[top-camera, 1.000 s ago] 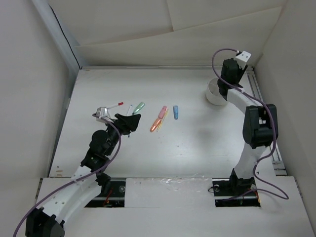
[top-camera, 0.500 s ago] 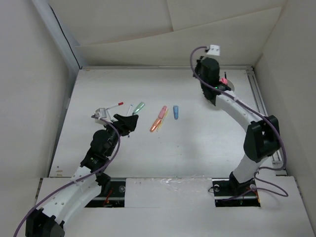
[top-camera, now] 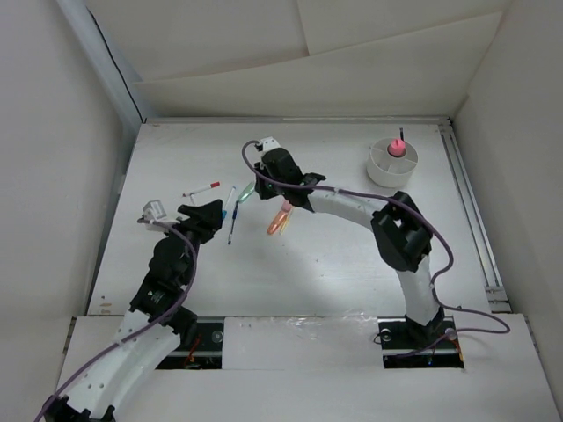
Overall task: Sort the stationery into containers
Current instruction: Grab a piece of stationery with the right arm
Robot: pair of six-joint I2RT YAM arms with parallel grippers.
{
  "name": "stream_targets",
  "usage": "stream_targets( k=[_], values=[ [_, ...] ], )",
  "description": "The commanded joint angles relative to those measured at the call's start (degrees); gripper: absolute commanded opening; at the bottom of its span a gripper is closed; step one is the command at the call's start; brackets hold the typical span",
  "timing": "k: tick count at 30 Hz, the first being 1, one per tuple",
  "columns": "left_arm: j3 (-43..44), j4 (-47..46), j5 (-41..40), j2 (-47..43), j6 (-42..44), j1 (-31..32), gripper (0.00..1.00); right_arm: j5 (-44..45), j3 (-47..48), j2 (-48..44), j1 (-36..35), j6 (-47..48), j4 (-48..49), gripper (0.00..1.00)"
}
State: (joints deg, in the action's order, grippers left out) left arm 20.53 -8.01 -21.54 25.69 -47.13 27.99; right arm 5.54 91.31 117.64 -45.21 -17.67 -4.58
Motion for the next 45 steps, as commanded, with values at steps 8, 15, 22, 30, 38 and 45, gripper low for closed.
stream_targets(
  k=[8, 15, 22, 30, 38, 45],
  values=[
    [1.70, -1.49, 3.43, -11.02, -1.12, -0.21, 0.60, 0.08, 19.77, 14.09, -6.03, -5.18, -10.09, 0.45],
    [1.17, -3.93, 7.82, -11.02, -1.12, -0.21, 0.60, 1.93, 27.16, 19.82, -7.70, -6.94, -15.98, 0.48],
    [0.65, -4.56, 8.53, -12.06, -0.06, -0.21, 0.60, 5.09, 27.87, 22.62, -7.70, -8.96, -16.78, 0.46],
    [0.65, -4.56, 8.53, -14.44, -0.06, -0.21, 0.60, 6.76, 29.81, 25.18, -7.70, -9.49, -16.17, 0.40],
    [0.12, -3.51, 7.92, -15.06, -0.06, -0.21, 0.60, 7.29, 28.67, 24.74, -8.23, -9.49, -15.46, 0.16],
    [0.12, -3.50, 7.39, -15.59, -0.06, -0.21, 0.60, 8.96, 16.46, 17.36, -8.23, -9.49, -13.53, 0.02]
  ],
)
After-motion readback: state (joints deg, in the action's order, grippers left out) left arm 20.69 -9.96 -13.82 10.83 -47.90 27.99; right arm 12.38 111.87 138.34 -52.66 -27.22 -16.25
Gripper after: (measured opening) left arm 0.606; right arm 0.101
